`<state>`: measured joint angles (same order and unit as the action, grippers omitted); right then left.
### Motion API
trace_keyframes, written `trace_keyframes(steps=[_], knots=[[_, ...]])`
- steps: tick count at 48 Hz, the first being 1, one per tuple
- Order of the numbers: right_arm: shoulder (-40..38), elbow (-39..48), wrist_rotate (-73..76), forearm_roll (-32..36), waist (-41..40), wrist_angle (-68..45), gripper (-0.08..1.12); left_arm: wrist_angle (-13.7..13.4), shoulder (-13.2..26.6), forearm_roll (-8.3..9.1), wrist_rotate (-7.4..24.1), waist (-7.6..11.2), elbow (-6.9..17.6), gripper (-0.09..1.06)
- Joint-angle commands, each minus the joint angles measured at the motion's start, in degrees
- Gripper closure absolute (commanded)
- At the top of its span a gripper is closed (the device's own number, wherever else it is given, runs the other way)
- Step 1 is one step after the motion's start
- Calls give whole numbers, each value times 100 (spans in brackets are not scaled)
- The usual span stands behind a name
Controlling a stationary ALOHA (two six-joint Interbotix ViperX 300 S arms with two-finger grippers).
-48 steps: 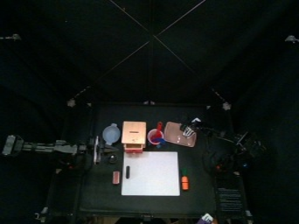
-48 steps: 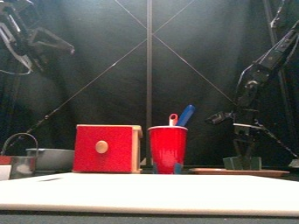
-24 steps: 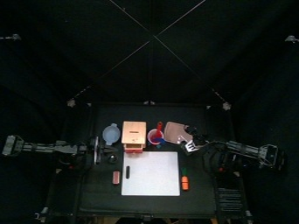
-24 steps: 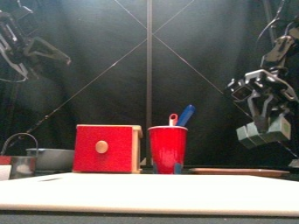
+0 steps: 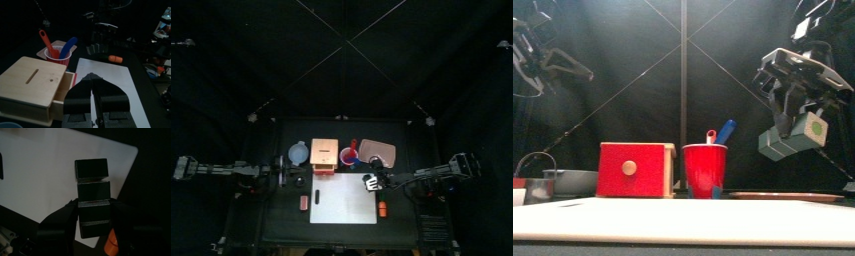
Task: Place sushi on board then cut the sushi with the knife then place the pieces on the plate
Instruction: Place the sushi on the board
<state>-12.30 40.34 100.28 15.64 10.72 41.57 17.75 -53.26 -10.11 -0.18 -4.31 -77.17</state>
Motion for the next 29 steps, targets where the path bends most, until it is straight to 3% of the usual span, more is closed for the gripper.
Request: trace_keyframes(steps=[1,10,16,22,29], knots=[[290,-422,448,272,114,26,44,18,18,-70,18,-35,26,64],[1257,-1318,615,396,88,18,44,18,18,-123,-9,-246,-70,64],[1881,-1978,721,202,97,281,44,70,18,-466,-9,-334,-70,64],[2417,-2663,686,-97,123,888,44,79,18,-853,0,-633,-70,64],[2795,-3146,721,-299,176,1485,43,18,18,-923,-9,-694,-105,64]])
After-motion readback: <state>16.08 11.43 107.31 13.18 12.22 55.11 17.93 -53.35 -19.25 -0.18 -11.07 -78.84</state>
